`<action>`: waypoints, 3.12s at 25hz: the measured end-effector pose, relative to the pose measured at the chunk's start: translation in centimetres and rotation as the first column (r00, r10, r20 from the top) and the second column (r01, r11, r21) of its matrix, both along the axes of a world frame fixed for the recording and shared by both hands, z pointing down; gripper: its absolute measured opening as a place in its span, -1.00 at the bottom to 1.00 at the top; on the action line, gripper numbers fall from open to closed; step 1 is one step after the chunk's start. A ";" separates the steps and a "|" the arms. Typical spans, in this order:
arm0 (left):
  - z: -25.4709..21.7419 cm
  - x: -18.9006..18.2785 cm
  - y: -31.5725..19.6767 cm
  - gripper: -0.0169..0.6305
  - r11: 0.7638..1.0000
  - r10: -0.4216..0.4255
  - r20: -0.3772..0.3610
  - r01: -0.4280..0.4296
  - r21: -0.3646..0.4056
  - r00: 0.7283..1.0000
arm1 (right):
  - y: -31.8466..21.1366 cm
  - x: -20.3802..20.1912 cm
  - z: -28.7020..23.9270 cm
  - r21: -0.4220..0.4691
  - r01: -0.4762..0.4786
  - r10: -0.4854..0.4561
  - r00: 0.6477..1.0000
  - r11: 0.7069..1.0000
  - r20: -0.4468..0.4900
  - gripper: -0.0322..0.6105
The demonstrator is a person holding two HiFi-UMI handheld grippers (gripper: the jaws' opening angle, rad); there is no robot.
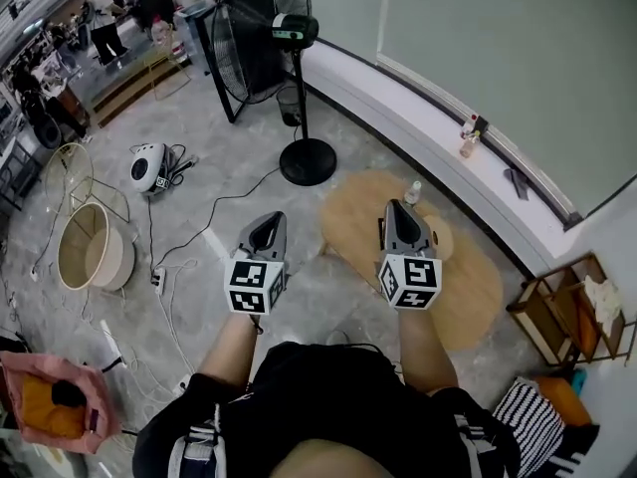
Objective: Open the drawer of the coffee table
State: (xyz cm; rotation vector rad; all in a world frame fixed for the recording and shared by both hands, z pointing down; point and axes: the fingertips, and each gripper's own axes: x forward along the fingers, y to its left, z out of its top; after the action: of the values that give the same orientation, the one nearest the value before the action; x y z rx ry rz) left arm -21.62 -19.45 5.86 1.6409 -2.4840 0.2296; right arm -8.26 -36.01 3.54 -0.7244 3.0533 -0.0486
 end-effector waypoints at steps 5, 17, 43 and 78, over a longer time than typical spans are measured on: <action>0.4 -2.7 -4.8 -0.89 0.997 0.080 -0.011 -0.080 -0.009 0.997 | -3.1 -1.5 0.2 0.007 -0.064 0.064 0.998 0.998 -0.027 -0.86; 2.2 -10.9 -10.6 -0.89 0.938 0.347 -0.026 -0.347 -0.016 0.938 | -4.2 -6.9 2.4 -0.002 -0.294 0.293 0.953 0.956 -0.074 -0.85; 11.4 -12.6 -8.0 -0.89 0.808 0.571 -0.093 -0.578 -0.117 0.816 | 5.4 -5.4 13.1 -0.154 -0.523 0.504 0.851 0.838 -0.146 -0.85; 62.2 -9.6 -7.5 -0.88 0.812 0.584 0.013 -0.583 -0.041 0.812 | 7.3 -0.5 64.7 -0.165 -0.552 0.566 0.822 0.818 0.059 -0.85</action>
State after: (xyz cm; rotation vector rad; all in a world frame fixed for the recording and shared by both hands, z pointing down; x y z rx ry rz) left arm -31.23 -26.93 68.08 2.3551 -1.8917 0.3590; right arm -8.78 -28.69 68.25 -1.5451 2.6244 -0.2901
